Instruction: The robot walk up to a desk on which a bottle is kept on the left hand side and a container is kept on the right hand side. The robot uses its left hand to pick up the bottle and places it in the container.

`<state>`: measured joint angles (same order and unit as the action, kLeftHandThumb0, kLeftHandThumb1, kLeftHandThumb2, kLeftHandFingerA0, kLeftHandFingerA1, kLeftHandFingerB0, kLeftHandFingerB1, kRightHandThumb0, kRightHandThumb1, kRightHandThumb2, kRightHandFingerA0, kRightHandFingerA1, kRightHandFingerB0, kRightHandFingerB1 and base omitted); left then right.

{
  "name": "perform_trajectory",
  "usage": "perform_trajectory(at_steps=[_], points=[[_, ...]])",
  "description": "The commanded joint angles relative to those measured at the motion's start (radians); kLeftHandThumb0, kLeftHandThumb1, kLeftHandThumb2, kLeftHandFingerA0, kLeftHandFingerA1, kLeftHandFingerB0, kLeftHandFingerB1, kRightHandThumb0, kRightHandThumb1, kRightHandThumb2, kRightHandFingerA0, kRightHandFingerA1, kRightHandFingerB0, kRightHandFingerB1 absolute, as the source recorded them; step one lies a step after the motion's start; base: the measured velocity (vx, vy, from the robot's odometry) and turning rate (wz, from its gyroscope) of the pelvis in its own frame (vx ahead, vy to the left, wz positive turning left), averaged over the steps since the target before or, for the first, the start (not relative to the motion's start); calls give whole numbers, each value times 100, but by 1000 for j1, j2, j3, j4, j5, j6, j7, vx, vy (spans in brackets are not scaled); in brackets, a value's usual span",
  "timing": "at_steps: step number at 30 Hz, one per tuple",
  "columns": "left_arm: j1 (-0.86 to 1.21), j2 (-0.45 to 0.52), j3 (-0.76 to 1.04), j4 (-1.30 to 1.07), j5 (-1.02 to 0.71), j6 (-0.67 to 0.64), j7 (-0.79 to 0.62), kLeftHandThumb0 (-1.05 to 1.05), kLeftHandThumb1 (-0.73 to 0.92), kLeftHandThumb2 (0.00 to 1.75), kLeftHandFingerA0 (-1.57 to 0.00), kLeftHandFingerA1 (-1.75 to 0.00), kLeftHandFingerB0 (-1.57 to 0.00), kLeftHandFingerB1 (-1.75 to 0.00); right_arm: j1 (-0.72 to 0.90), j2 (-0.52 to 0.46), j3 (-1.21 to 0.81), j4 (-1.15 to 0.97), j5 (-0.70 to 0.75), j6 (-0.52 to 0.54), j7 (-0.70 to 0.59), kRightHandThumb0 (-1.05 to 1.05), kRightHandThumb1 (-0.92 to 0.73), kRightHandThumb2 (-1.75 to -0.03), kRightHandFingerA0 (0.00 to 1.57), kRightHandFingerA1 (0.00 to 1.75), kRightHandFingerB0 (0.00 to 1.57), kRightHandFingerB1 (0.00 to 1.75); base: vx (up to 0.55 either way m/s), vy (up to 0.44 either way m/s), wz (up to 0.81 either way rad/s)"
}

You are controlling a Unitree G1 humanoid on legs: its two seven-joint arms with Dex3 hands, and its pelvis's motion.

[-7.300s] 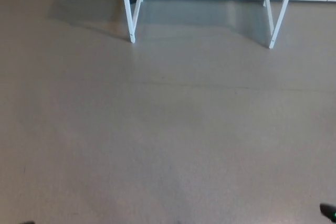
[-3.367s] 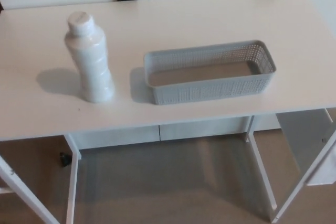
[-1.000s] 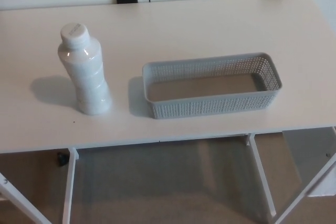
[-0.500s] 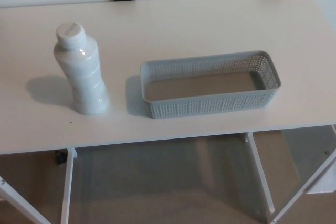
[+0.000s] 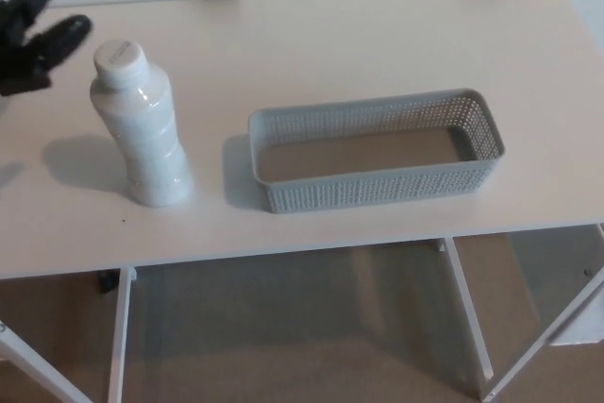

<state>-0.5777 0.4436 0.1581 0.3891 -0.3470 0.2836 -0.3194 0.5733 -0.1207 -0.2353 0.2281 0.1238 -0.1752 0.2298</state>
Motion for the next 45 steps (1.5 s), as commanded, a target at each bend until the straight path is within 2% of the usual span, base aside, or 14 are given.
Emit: perform_trajectory(at_steps=[1, 5, 15, 19, 25, 30, 31, 32, 33, 38, 39, 40, 41, 45], points=[[8, -21, -26, 39, 63, 21, 27, -59, 38, 72, -7, -23, -6, -18, -7, 0, -3, 10, 8, 26, -14, -21, -44, -89, 40, 62, 17, 50, 0, 0, 0], [34, -40, -21, 61, 53, 15, 10, -52, 35, 73, 0, -23, 0, -21, 2, 4, 0, -10, 5, 32, -21, -21, -44, -89, 40, 62, 16, 50, 0, 0, 0], [104, -62, -5, 93, 39, -22, -38, -54, 36, 74, 0, -20, 0, -17, 0, 5, -6, -14, 11, 41, -26, -20, -43, -89, 41, 62, 17, 51, 0, 0, 0], [133, -49, 7, 94, 33, -27, -74, -58, 37, 76, 0, -18, 0, -16, 6, 8, -3, -40, 11, 60, -29, -21, -44, -89, 39, 62, 17, 50, 0, 0, 0], [180, -24, 20, 33, 21, -29, -136, -60, 39, 76, 0, -16, 0, -15, -22, 3, -14, 11, 27, 31, -7, -19, -44, -89, 40, 63, 17, 51, 0, 0, 0], [218, -12, 36, -38, 4, -15, -176, -62, 38, 79, 0, -18, 0, -17, -9, 8, -8, -39, 18, 68, -21, -20, -44, -89, 40, 62, 16, 50, 0, 0, 0], [224, -10, 36, -52, 4, -9, -181, -68, 48, 55, 0, -23, 0, -15, -8, 8, -7, -40, 16, 67, -22, -21, -44, -89, 38, 61, 15, 50, 0, 0, 0], [226, -11, 37, -58, 5, -6, -184, -68, 48, 55, 0, -23, 0, -15, -8, 7, -7, -40, 14, 69, -23, -21, -44, -89, 38, 61, 15, 50, 0, 0, 0], [233, -12, 32, -68, 10, -10, -184, -63, 38, 79, 0, -16, 0, -16, -9, 8, -8, -38, 14, 68, -24, -20, -44, -89, 39, 61, 16, 50, 0, 0, 0], [246, -18, 18, -72, 24, -23, -207, -66, 39, 79, 0, -11, 0, -12, -23, 10, -7, -21, 18, 63, -19, -21, -44, -89, 38, 61, 15, 50, 0, 0, 0], [239, -21, 14, -61, 29, -28, -208, -69, 48, 55, 0, -13, 0, -9, -28, 10, -7, -18, 20, 55, -14, -20, -44, -89, 38, 61, 15, 50, 0, 0, 0], [234, -26, 11, -53, 33, -30, -205, -70, 48, 55, 0, -14, 0, -9, -35, 10, -5, -9, 19, 48, -12, -22, -43, -88, 38, 61, 14, 50, 0, 0, 0], [230, -32, 6, -48, 39, -32, -199, -65, 39, 79, 0, -13, 0, -13, -39, 10, -5, -7, 18, 50, -15, -21, -43, -88, 38, 61, 14, 49, 0, 0, 0], [213, -52, -7, -17, 55, -44, -184, -66, 40, 79, 0, -13, 0, -12, -34, 18, 4, -41, 8, 71, -30, -21, -43, -89, 40, 62, 16, 50, 0, 0, 0]])
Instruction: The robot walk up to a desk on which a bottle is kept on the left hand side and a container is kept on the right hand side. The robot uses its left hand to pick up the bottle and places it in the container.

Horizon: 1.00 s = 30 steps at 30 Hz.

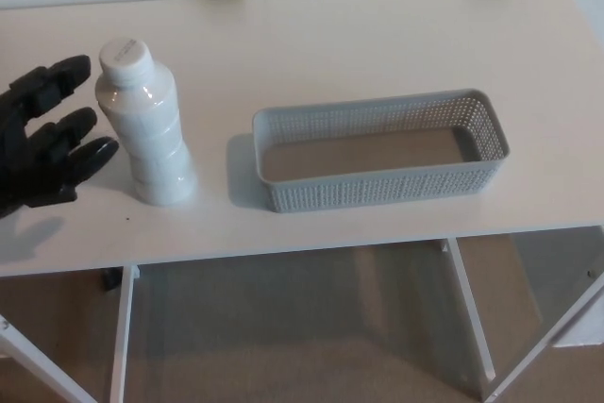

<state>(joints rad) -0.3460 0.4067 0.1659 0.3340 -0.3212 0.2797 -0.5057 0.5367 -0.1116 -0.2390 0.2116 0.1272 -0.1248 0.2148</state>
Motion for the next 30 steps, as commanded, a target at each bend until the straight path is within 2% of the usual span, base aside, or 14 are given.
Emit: perform_trajectory(at_steps=[1, 3, 7, 10, 13, 20, 22, 23, 24, 25, 26, 28, 29, 30], points=[[-26, -21, -18, 50, 35, -44, 5, -66, 40, 79, 0, -13, 0, -12, 7, 10, 10, -34, 1, 20, -18, -21, -43, -89, 40, 62, 16, 50, 0, 0, 0], [-34, -27, -21, 62, 40, -50, 9, -66, 39, 69, 0, -14, 0, -6, 7, 10, 11, -32, 1, 16, -16, -23, -43, -88, 40, 62, 16, 50, 0, 0, 0], [-90, -66, -10, 122, 19, 5, 42, -63, 39, 78, 0, -13, 0, -14, 3, 10, 21, -39, -4, 34, -22, -22, -43, -88, 39, 61, 15, 50, 0, 0, 0], [-122, -91, -7, 161, 16, 7, 57, -64, 50, 55, 0, -15, 0, -7, -6, 10, 20, -19, 4, 18, -12, -20, -43, -88, 39, 62, 16, 50, 0, 0, 0], [-188, -142, 8, 227, -2, 52, 98, -67, 41, 78, 0, -6, 0, -10, 19, 8, 38, -60, -11, 17, -11, -23, -44, -89, 38, 61, 15, 50, 0, 0, 0], [-302, -216, 13, 320, 38, 87, 226, -75, 46, 81, -7, -14, 0, -3, 43, 17, 66, -101, -14, 27, -8, -20, -44, -90, 39, 62, 15, 50, 0, 0, 0], [-354, -243, 7, 366, 65, 94, 302, -71, 41, 80, -8, -29, 0, -8, 59, 19, 76, -138, -13, 34, -9, -21, -45, -90, 39, 63, 16, 51, 0, 0, 0], [-380, -256, 5, 395, 77, 88, 334, -76, 46, 57, -14, -31, 0, -10, 56, 18, 75, -139, -7, 35, -5, -20, -44, -90, 39, 63, 17, 51, 0, 0, 0], [-419, -274, 3, 432, 95, 93, 395, -54, 47, 54, -37, -37, 0, -22, 48, 18, 76, -142, -4, 43, -7, -19, -44, -89, 40, 63, 16, 51, 0, 0, 0], [-438, -286, -6, 450, 118, 90, 440, -47, 47, 71, -64, -56, -7, -23, 46, 18, 78, -158, 3, 60, -5, -20, -45, -91, 37, 62, 15, 51, 0, 0, 0], [-451, -294, -17, 464, 140, 80, 474, -30, 69, 61, -89, -54, -19, -28, 44, 19, 80, -175, 8, 78, -6, -21, -45, -91, 36, 62, 15, 51, 0, 0, 0], [-460, -299, -25, 473, 155, 70, 496, -30, 69, 61, -89, -54, -19, -28, 43, 19, 81, -187, 12, 90, -6, -21, -45, -91, 36, 62, 15, 51, 0, 0, 0], [-479, -307, -40, 492, 181, 33, 526, -4, 78, 81, -110, -137, -63, -48, 24, 20, 77, -198, 25, 118, -10, -21, -45, -91, 36, 62, 15, 51, 0, 0, 0], [-486, -310, -45, 499, 190, 16, 537, -4, 78, 81, -110, -137, -63, -48, 15, 20, 74, -199, 31, 129, -11, -21, -45, -91, 36, 62, 15, 51, 0, 0, 0]])
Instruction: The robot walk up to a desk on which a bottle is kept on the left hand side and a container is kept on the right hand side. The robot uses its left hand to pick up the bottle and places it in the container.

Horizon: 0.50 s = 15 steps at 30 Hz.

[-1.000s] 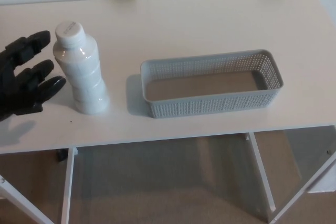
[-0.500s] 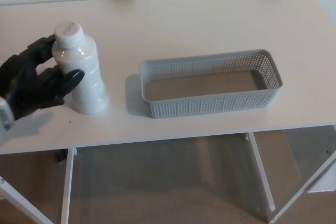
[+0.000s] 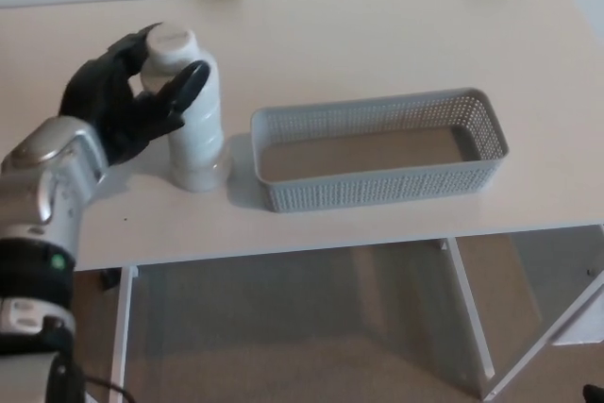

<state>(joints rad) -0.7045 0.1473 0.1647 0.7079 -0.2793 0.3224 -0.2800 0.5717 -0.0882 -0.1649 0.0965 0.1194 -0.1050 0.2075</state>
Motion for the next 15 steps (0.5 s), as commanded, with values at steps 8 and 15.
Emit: perform_trajectory(at_steps=[8, 15], points=[[-88, -36, -86, 15, 165, -6, 278, -6, 71, 94, -97, -149, -77, -130, -77, -10, -33, -47, 73, 174, -1, -18, -47, -91, 35, 60, 13, 49, 0, 0, 0], [-71, -7, -96, -56, 166, 13, 255, -8, 73, 87, -96, -155, -71, -131, -92, -13, -45, -40, 65, 185, -2, -19, -48, -91, 36, 60, 14, 49, 0, 0, 0]])
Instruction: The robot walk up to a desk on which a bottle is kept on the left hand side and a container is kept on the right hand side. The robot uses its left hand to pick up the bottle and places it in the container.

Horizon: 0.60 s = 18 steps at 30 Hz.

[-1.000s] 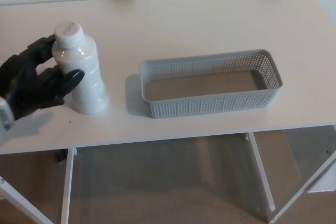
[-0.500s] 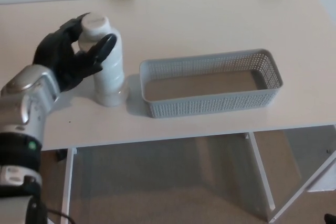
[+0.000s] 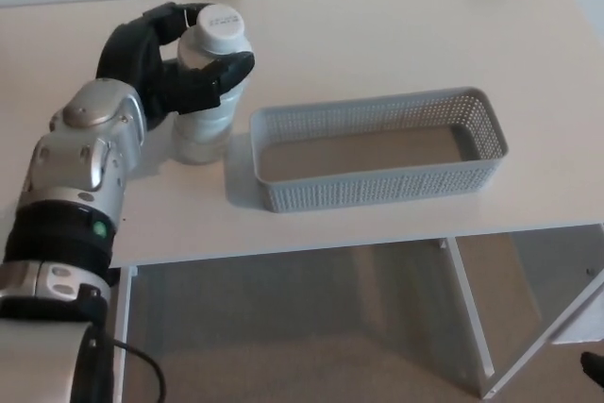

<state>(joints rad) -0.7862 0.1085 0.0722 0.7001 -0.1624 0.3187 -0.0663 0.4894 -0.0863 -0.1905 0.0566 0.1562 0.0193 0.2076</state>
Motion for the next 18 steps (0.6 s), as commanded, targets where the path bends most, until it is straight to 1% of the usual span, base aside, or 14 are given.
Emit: perform_trajectory(at_steps=[1, 2, 3, 5, 6, 10, 12, 13, 15, 16, 17, 18], points=[[10, 35, -4, -54, 49, 20, 37, -8, 73, 87, -96, -155, -71, -131, -12, -16, -21, -2, 28, 64, -4, -19, -48, -91, 36, 60, 14, 49, 0, 0, 0], [12, 44, -4, -69, 48, 23, 28, -8, 71, 89, -96, -155, -71, -130, -14, -18, -21, -2, 24, 64, -4, -20, -47, -91, 35, 60, 14, 49, 0, 0, 0], [3, 52, 4, -77, 42, 27, 20, -10, 72, 84, -98, -155, -70, -126, -22, -20, -21, 0, 21, 68, -4, -21, -48, -91, 35, 60, 13, 49, 0, 0, 0], [-2, 55, 8, -79, 38, 27, 14, -10, 72, 85, -99, -154, -71, -126, -26, -19, -23, 0, 22, 71, -6, -20, -48, -91, 36, 60, 13, 49, 0, 0, 0], [-16, 62, 14, -84, 32, 24, 1, -14, 72, 84, -103, -147, -72, -122, -33, -17, -32, 0, 32, 79, -5, -19, -48, -92, 35, 60, 13, 49, 0, 0, 0], [-20, 65, 19, -126, 19, 31, -19, -13, 74, 85, -102, -147, -71, -122, -29, -20, -39, -9, 33, 85, -4, -19, -48, -91, 33, 59, 13, 49, 0, 0, 0], [-24, 65, 27, -145, 11, 30, -28, -14, 70, 89, -105, -141, -76, -121, -32, -23, -44, -3, 31, 80, -1, -19, -47, -91, 33, 59, 13, 49, 0, 0, 0], [-26, 65, 31, -151, 7, 32, -31, -14, 70, 89, -105, -141, -76, -121, -33, -23, -45, -4, 32, 84, 0, -19, -47, -91, 33, 59, 13, 49, 0, 0, 0], [-34, 63, 39, -181, -3, 47, -37, -15, 69, 89, -110, -133, -78, -120, -29, -24, -46, -1, 31, 84, 4, -19, -48, -92, 34, 60, 13, 49, 0, 0, 0], [-35, 62, 41, -191, -5, 52, -39, -15, 69, 89, -110, -133, -78, -120, -26, -24, -46, 0, 31, 83, 6, -19, -48, -92, 34, 60, 13, 49, 0, 0, 0], [-39, 53, 45, -226, -14, 76, -36, -15, 66, 93, -113, -125, -78, -121, -23, -26, -43, 6, 23, 72, 9, -20, -48, -92, 33, 60, 14, 49, 0, 0, 0], [-42, 48, 46, -241, -18, 89, -33, -16, 69, 90, -112, -127, -77, -121, -23, -27, -42, 6, 21, 70, 10, -19, -49, -92, 33, 59, 13, 49, 0, 0, 0]])
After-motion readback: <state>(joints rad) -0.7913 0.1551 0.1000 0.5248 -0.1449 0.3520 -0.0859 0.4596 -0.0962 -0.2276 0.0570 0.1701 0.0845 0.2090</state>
